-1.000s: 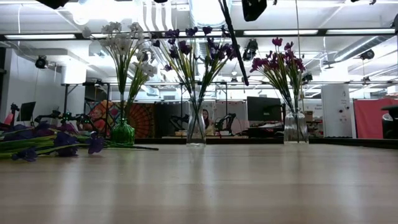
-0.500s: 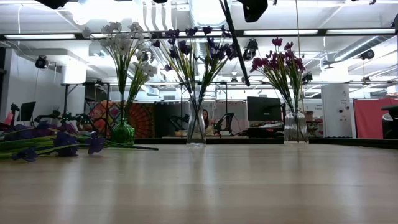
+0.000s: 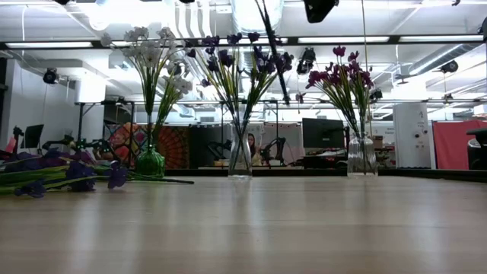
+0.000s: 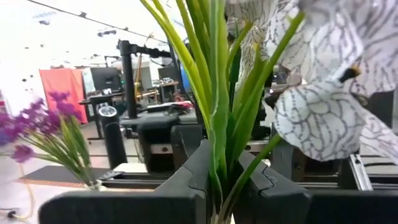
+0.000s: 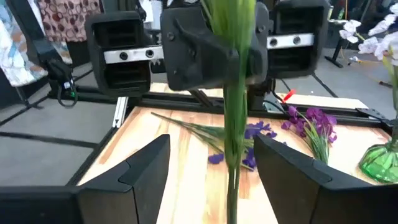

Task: Sort flowers into vase by color
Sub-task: Put the white flowers into the green vase

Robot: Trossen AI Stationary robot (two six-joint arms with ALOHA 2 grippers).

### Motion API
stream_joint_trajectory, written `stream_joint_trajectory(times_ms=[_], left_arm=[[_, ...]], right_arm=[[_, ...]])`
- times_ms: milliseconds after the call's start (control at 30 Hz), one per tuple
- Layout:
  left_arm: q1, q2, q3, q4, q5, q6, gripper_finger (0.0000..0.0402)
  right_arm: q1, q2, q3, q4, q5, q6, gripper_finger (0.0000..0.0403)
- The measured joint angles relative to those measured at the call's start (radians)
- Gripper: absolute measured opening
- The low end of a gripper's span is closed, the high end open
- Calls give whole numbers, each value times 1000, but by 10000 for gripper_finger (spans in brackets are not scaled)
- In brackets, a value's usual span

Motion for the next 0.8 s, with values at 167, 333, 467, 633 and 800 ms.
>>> stream_joint_trajectory(times_ms=[167,333,467,633,800], left_arm=[[-23,-90,0,-98,-101,38,15],[-31,-210,0,-273,-239,32,15],[-41,-320,0,-341,-289,27,15],[-45,-451,0,-400,-294,51,15],[-45,-575,1,-403,-329,104,15]], right_arm=[[0,-63,0,-98,4,21,237],[0,-119,0,-148,5,32,244],[0,-149,0,-183,6,28,244],[0,-148,0,-191,6,27,243],[0,-134,0,-192,7,32,242]])
